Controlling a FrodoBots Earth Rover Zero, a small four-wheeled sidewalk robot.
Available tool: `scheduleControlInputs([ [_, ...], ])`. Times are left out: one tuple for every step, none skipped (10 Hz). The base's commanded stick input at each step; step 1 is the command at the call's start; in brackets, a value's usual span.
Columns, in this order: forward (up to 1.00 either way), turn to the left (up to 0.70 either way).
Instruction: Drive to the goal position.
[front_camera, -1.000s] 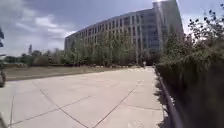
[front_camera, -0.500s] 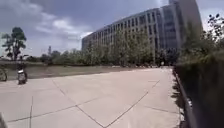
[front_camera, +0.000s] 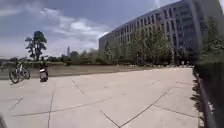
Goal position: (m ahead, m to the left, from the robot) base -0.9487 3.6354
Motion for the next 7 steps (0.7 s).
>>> scheduleControlInputs([
  [0.0,0.45],
  [0.0,0.45],
  [0.0,0.45],
  [0.0,0.45],
  [0.0,0.45],
  [0.0,0.45],
  [0.0,0.45],
])
